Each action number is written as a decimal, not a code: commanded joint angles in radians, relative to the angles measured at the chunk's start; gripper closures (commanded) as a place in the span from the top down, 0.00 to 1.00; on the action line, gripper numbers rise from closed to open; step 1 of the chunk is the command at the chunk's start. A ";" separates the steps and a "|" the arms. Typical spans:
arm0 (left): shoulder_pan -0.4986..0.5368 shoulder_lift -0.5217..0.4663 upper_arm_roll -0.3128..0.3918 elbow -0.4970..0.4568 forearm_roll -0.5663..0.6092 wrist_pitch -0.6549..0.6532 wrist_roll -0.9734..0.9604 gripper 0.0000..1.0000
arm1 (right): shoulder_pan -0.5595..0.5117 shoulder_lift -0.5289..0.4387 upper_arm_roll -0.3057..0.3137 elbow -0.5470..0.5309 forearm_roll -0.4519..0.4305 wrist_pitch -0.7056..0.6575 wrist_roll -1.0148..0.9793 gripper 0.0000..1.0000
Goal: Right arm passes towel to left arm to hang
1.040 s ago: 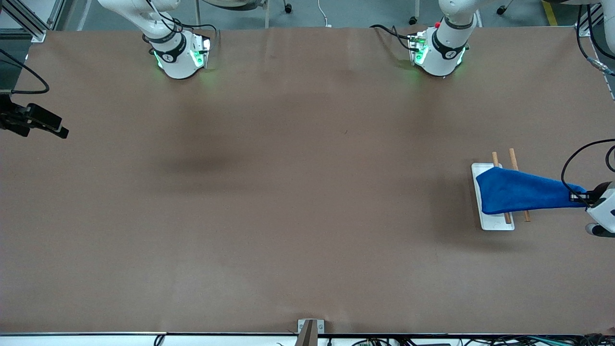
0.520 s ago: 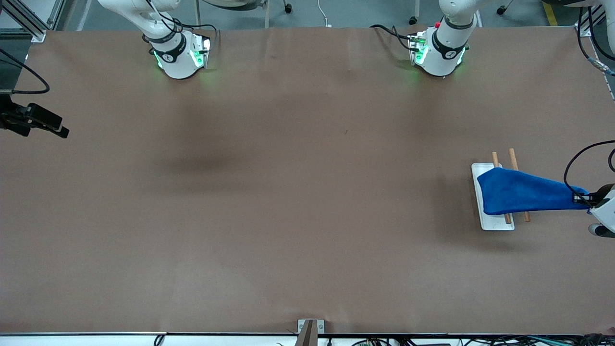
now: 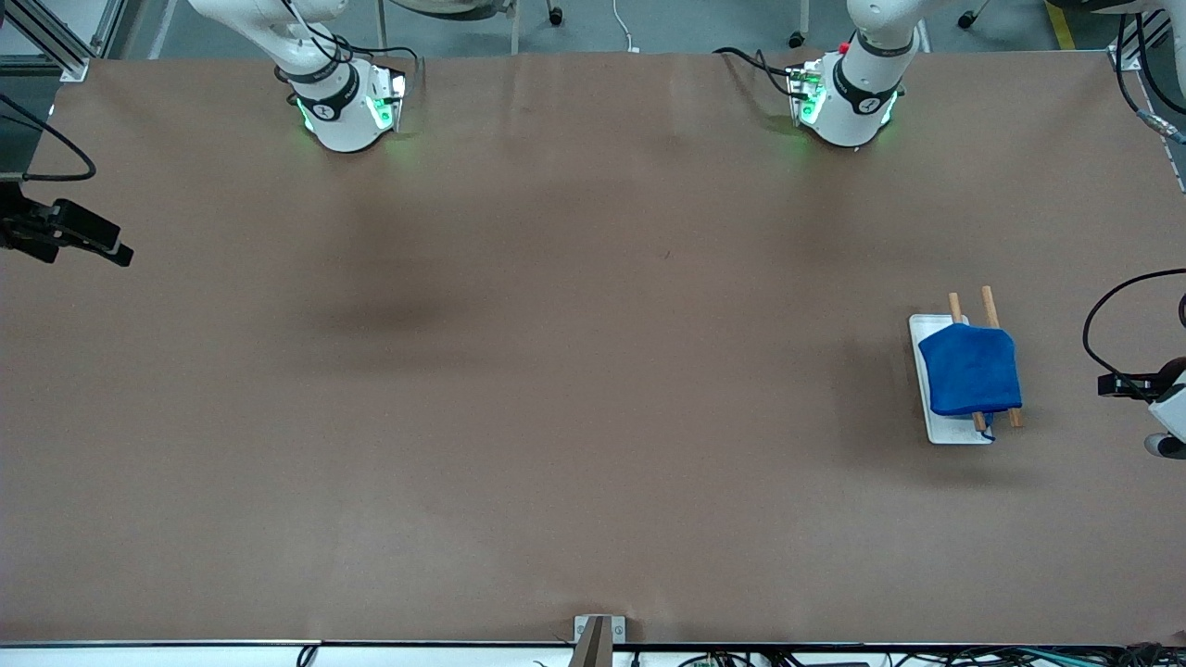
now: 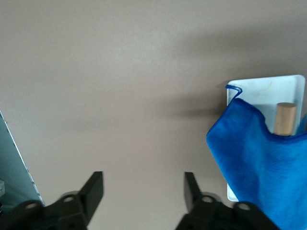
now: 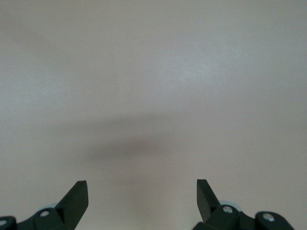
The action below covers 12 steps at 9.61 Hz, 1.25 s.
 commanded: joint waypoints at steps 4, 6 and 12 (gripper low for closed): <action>0.007 -0.210 -0.135 -0.008 -0.099 -0.067 -0.012 1.00 | -0.016 -0.006 0.013 -0.008 -0.011 -0.001 -0.009 1.00; 0.008 -0.308 -0.136 -0.011 -0.231 -0.087 -0.015 1.00 | -0.016 -0.004 0.013 -0.008 -0.010 0.002 -0.009 1.00; 0.004 -0.440 -0.186 -0.013 -0.353 -0.252 -0.234 1.00 | -0.018 -0.002 0.013 -0.008 -0.010 0.002 -0.009 1.00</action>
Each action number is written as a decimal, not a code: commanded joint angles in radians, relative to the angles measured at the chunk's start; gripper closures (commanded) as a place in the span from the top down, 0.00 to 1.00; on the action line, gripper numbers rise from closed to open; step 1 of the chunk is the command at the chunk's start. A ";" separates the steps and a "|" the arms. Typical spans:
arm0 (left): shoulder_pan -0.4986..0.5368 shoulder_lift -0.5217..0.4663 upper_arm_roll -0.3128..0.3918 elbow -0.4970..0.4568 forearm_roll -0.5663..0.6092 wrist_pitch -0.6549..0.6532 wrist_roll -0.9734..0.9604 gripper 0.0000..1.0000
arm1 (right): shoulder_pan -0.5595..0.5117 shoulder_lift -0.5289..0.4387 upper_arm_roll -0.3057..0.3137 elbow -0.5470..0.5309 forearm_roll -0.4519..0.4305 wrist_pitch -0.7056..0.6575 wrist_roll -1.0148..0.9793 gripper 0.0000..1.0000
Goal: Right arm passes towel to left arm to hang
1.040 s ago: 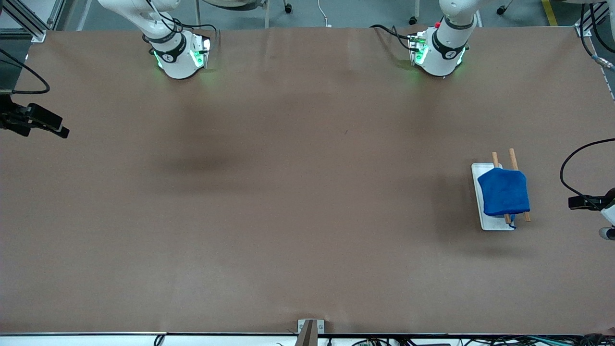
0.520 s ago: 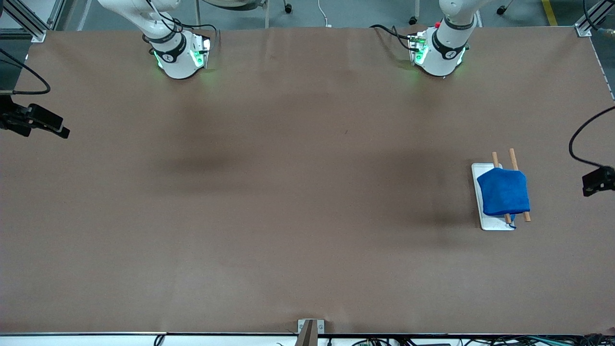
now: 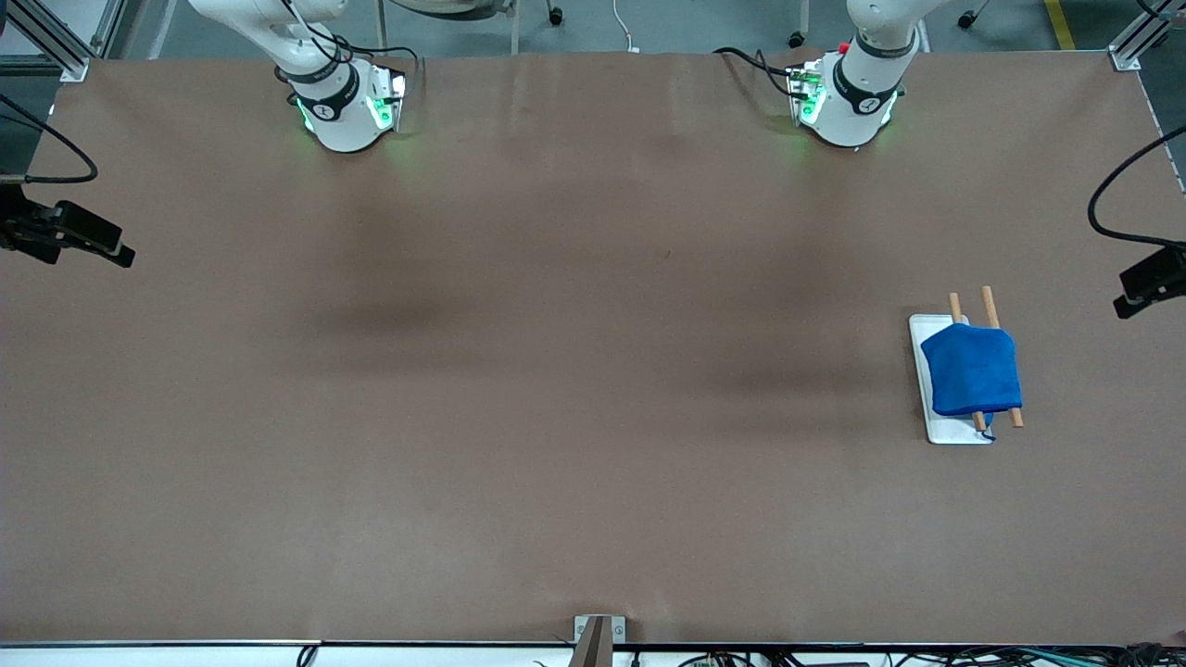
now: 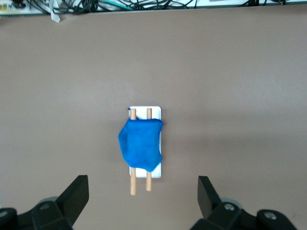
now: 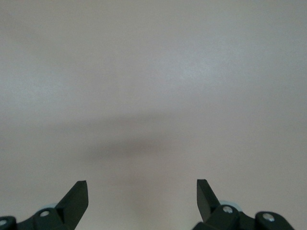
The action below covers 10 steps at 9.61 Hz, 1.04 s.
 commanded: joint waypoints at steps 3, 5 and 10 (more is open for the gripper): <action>-0.097 -0.113 0.062 -0.114 -0.061 -0.033 -0.042 1.00 | -0.017 -0.005 0.013 -0.006 -0.010 0.002 -0.009 1.00; -0.273 -0.200 0.237 -0.218 -0.130 -0.033 -0.038 1.00 | -0.017 -0.005 0.013 -0.006 -0.010 0.002 -0.009 1.00; -0.487 -0.351 0.406 -0.402 -0.161 -0.032 -0.045 1.00 | -0.017 -0.005 0.013 -0.006 -0.010 0.003 -0.007 1.00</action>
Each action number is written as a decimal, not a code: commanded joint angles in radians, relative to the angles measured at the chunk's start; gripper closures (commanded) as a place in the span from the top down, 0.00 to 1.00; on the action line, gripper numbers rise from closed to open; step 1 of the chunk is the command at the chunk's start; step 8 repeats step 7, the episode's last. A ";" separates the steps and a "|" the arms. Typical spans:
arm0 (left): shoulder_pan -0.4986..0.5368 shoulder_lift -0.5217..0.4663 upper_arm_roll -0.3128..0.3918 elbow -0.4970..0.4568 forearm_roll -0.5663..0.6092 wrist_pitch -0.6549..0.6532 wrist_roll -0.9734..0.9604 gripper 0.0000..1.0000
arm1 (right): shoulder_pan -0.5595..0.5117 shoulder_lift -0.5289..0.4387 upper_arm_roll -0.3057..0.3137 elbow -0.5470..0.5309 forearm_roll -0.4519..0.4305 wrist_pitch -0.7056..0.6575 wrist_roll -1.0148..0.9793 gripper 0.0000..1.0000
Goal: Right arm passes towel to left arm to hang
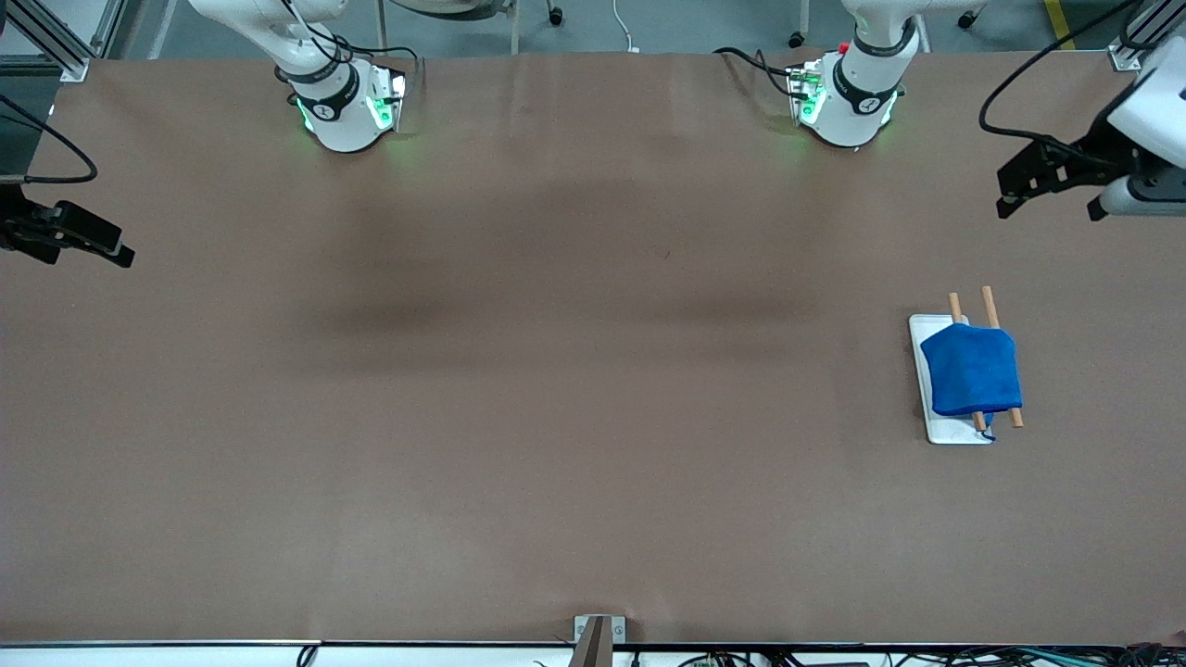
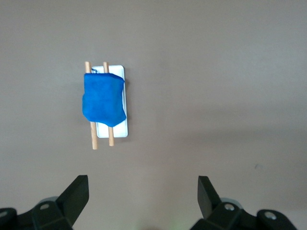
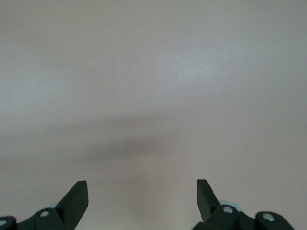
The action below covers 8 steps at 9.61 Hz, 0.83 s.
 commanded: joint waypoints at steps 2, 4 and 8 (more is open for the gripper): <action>-0.043 -0.053 0.047 -0.090 -0.014 -0.001 0.013 1.00 | -0.017 -0.005 0.013 -0.006 -0.010 0.004 -0.008 1.00; -0.037 -0.025 0.047 -0.059 -0.013 -0.006 0.019 1.00 | -0.017 -0.005 0.013 -0.006 -0.011 0.003 -0.009 1.00; -0.034 0.001 0.047 -0.022 -0.014 -0.014 0.013 1.00 | -0.017 -0.005 0.013 -0.006 -0.011 0.003 -0.008 1.00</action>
